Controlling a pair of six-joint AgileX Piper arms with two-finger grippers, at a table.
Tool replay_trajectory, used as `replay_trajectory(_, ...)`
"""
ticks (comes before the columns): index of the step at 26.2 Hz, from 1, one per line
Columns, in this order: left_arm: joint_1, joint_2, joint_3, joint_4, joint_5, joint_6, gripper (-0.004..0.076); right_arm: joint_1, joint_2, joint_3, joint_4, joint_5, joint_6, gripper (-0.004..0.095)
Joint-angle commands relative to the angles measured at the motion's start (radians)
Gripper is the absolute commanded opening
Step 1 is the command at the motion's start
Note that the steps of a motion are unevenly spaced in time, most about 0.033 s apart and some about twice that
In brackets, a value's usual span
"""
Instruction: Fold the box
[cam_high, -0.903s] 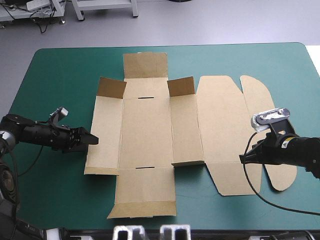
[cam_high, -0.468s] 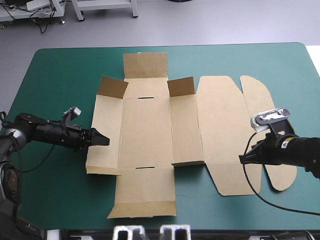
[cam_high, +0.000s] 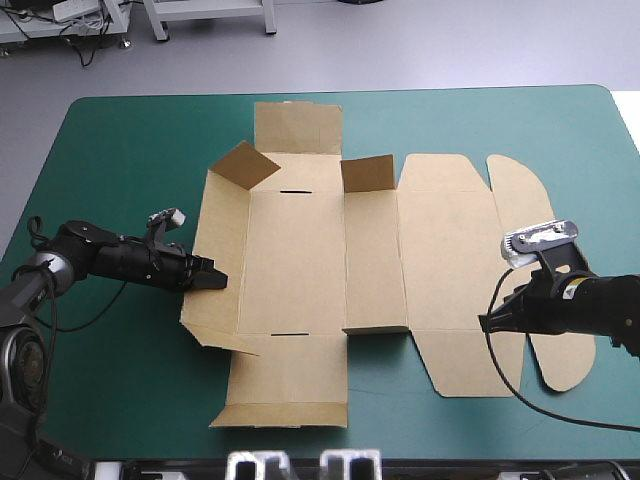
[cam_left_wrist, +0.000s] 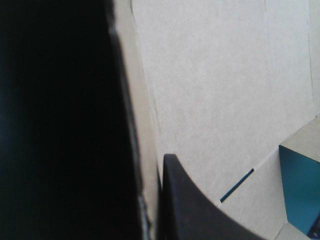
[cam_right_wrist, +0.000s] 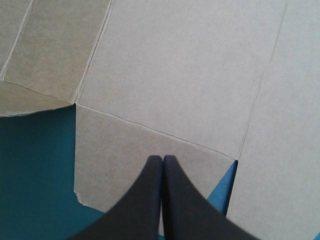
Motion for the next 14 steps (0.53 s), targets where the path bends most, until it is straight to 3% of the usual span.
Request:
replay_trajectory(1, -0.006, -0.043, -0.044, -0.064, 0.163, 0.1, -0.001, 0.0, -0.003, -0.023, 0.013, -0.033, -0.012, -0.0018)
replay_trajectory(3, -0.008, -0.07, -0.061, -0.086, 0.203, 0.144, -0.0009, 0.0, -0.003, -0.023, 0.013, -0.04, -0.016, -0.0018)
replay_trajectory(10, -0.057, -0.197, -0.209, -0.014, 0.17, 0.171, -0.0009, 0.0, -0.003, -0.023, 0.027, -0.146, -0.025, -0.0018)
replay_trajectory(14, -0.185, -0.23, -0.399, 0.162, 0.078, 0.135, -0.0009, 0.0, -0.003, -0.023, 0.052, -0.277, -0.048, -0.0018)
